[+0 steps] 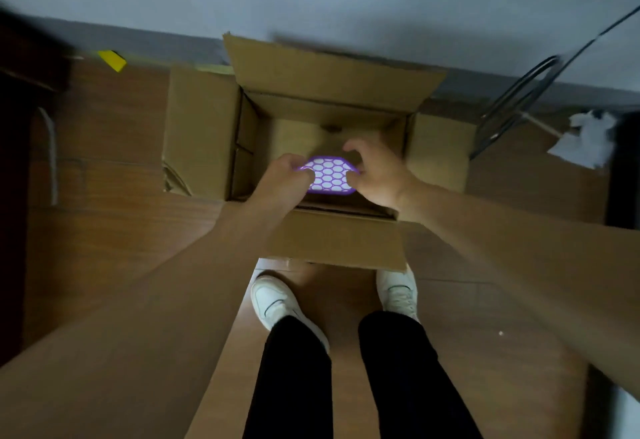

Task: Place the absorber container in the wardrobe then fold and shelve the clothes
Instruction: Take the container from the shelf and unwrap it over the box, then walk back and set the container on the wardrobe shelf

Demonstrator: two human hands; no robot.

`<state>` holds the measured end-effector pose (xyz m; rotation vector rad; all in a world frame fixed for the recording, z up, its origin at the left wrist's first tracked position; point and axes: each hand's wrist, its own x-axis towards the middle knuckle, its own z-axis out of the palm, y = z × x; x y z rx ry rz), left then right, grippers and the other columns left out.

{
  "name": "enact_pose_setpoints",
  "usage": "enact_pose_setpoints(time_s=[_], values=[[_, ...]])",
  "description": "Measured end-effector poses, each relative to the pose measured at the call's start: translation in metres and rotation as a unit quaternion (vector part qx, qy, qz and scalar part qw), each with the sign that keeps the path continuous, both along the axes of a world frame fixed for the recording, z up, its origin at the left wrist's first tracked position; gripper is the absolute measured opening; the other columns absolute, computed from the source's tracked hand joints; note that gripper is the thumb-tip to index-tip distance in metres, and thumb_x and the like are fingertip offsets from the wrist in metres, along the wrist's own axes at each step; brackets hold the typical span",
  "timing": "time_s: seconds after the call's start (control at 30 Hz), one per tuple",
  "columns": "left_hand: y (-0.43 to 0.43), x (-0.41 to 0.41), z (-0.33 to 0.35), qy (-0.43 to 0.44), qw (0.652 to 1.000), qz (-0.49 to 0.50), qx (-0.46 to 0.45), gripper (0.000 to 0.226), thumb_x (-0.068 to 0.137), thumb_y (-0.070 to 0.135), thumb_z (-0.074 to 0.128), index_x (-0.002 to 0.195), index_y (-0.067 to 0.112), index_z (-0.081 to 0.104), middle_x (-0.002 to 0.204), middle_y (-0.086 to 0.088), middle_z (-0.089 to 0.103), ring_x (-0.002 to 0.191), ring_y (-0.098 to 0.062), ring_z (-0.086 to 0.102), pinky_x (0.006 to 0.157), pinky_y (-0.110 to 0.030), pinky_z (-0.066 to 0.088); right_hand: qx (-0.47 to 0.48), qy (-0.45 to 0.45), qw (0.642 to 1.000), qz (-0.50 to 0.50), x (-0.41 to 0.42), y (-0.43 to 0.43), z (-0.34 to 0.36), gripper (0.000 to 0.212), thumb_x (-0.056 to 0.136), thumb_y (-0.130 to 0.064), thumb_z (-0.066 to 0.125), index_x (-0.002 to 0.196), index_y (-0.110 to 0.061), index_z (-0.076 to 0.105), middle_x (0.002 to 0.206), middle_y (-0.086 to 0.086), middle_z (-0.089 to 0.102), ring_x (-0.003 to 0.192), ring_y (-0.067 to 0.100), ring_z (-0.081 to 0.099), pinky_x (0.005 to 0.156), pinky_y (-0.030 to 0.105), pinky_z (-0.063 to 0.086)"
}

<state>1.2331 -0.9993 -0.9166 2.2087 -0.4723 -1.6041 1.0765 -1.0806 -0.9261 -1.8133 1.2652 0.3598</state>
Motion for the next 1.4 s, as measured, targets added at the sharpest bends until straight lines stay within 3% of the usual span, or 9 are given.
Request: enact_pose_setpoints(time_s=[0.17,0.3,0.4,0.53,0.63,0.9,1.07,1.23,1.4], values=[[0.039,-0.025,0.173,0.030,0.996,0.080,-0.037,0.028,0.093,0.010,0.057,0.118,0.015,0.067,0.108,-0.002,0.068,0.101,-0.019,0.064,0.098,-0.039,0.050,-0.004,-0.072,0.992,-0.102,-0.020,0.013,0.172,0.035,0.092,-0.010,0.062,0.126,-0.014,0.060,0.127,0.001,0.060,0.109,0.011,0.056,0.080,0.012,0.039],[0.075,-0.043,0.321,0.047,0.981,0.172,-0.079,0.024,0.097,0.002,0.053,0.114,0.008,0.068,0.103,0.000,0.066,0.081,-0.010,0.056,0.081,-0.031,0.046,0.032,-0.105,0.981,-0.158,-0.045,0.026,0.309,0.022,0.095,-0.011,0.055,0.113,-0.021,0.063,0.104,-0.002,0.066,0.087,0.010,0.067,0.074,0.025,0.054],[0.103,-0.047,0.413,0.042,0.959,0.251,-0.123,0.027,0.095,-0.006,0.050,0.114,0.003,0.067,0.106,-0.005,0.069,0.087,-0.017,0.062,0.076,-0.021,0.050,0.041,-0.133,0.983,-0.119,-0.056,0.036,0.390,0.022,0.094,-0.002,0.054,0.104,-0.018,0.065,0.096,0.007,0.068,0.066,-0.005,0.063,0.068,0.013,0.051],[0.152,-0.046,0.518,-0.011,0.914,0.370,-0.170,0.029,0.097,-0.004,0.045,0.112,0.009,0.067,0.108,-0.004,0.073,0.089,-0.016,0.066,0.077,-0.023,0.052,0.085,-0.132,0.987,-0.020,-0.051,0.053,0.472,0.015,0.098,-0.011,0.056,0.103,-0.022,0.065,0.096,-0.001,0.069,0.082,0.011,0.069,0.090,0.042,0.056],[0.204,-0.056,0.576,-0.058,0.869,0.451,-0.193,0.027,0.099,0.002,0.046,0.113,0.015,0.066,0.108,-0.001,0.074,0.094,-0.017,0.069,0.084,-0.030,0.055,0.090,-0.130,0.984,0.080,-0.028,0.078,0.517,0.012,0.099,-0.022,0.056,0.099,-0.030,0.065,0.100,-0.005,0.069,0.082,0.011,0.070,0.085,0.041,0.058],[0.397,-0.191,0.628,-0.110,0.671,0.710,-0.186,0.027,0.096,-0.001,0.045,0.111,0.010,0.065,0.100,-0.005,0.075,0.084,-0.016,0.069,0.080,-0.030,0.052,0.162,-0.116,0.913,0.356,0.024,0.249,0.599,0.012,0.096,-0.017,0.059,0.096,-0.027,0.066,0.103,0.002,0.071,0.085,0.015,0.070,0.072,0.028,0.055],[0.493,-0.366,0.602,-0.097,0.499,0.854,-0.111,0.023,0.095,0.005,0.052,0.109,0.014,0.069,0.099,-0.002,0.078,0.087,-0.016,0.072,0.079,-0.030,0.051,0.225,-0.126,0.817,0.515,-0.016,0.407,0.642,0.014,0.093,-0.009,0.058,0.097,-0.018,0.069,0.093,0.002,0.072,0.068,0.006,0.067,0.063,0.022,0.053],[0.535,-0.526,0.577,-0.070,0.300,0.950,-0.059,0.021,0.095,0.004,0.054,0.104,0.012,0.070,0.094,-0.004,0.079,0.081,-0.017,0.072,0.067,-0.024,0.058,0.283,-0.076,0.723,0.626,-0.090,0.533,0.656,0.017,0.092,-0.008,0.054,0.098,-0.016,0.068,0.094,0.000,0.069,0.075,0.012,0.069,0.075,0.031,0.057],[0.562,-0.615,0.556,-0.042,0.208,0.976,-0.040,0.023,0.100,0.007,0.048,0.105,0.014,0.069,0.095,-0.001,0.079,0.090,-0.020,0.072,0.080,-0.032,0.057,0.228,-0.015,0.660,0.715,-0.154,0.605,0.622,0.017,0.095,-0.008,0.053,0.100,-0.015,0.068,0.094,0.001,0.069,0.078,0.013,0.071,0.073,0.029,0.057]])
